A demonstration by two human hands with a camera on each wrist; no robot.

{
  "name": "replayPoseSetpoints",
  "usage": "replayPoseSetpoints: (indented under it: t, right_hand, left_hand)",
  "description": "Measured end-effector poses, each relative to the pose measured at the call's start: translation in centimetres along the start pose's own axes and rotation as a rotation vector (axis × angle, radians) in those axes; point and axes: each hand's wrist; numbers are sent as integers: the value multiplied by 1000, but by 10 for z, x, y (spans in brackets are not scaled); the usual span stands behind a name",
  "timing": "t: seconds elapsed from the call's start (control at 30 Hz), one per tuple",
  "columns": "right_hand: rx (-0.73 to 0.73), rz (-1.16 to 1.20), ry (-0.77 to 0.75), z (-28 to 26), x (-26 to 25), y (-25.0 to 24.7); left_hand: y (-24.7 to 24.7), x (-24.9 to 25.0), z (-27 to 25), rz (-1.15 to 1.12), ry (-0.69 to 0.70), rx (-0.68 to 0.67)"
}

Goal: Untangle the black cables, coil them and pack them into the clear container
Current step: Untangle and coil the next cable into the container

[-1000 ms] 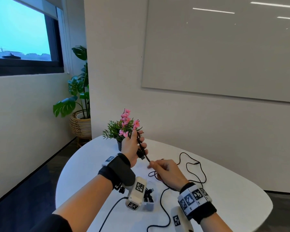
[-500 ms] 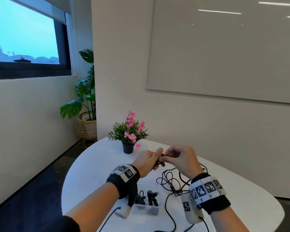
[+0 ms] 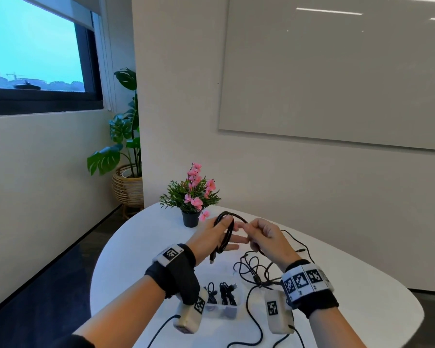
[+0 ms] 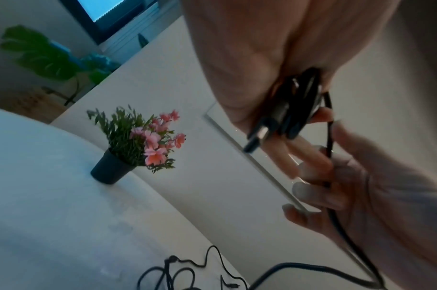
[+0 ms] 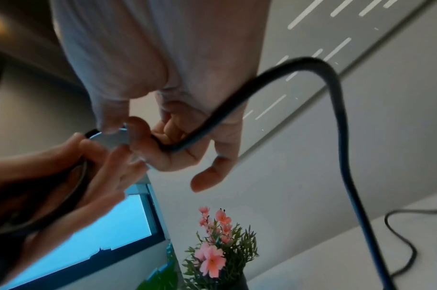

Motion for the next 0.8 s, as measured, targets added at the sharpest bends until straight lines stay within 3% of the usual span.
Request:
replayPoseSetpoints:
  t: [0.13, 0.2, 0.37, 0.47, 0.63, 0.8]
  right_hand:
    - [-181, -537, -18, -7, 9, 3]
    - [-255, -757, -30, -16, 11, 6]
    - [-376, -736, -57, -32, 16, 23]
    - [-362, -618, 8, -37, 17, 24]
    - [-91, -417, -40, -29, 1, -4]
    - [-6, -481, -227, -13, -15, -3]
  left_hand:
    - [-5, -2, 12, -312, 10, 153]
    - [-12, 6, 14, -479, 32, 165]
    - [-20, 14, 12, -616, 61, 177]
    - [-24, 15, 15, -615, 86, 287]
    - [-39, 18, 16, -270, 188, 548]
    - [-27, 7, 27, 538, 322, 724]
Point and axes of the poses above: each hand's wrist, its own z-axis towards the middle knuckle, its own y-axis out of the palm, x = y × z, and after that the axes turned 15 degrees about -y, right-handed
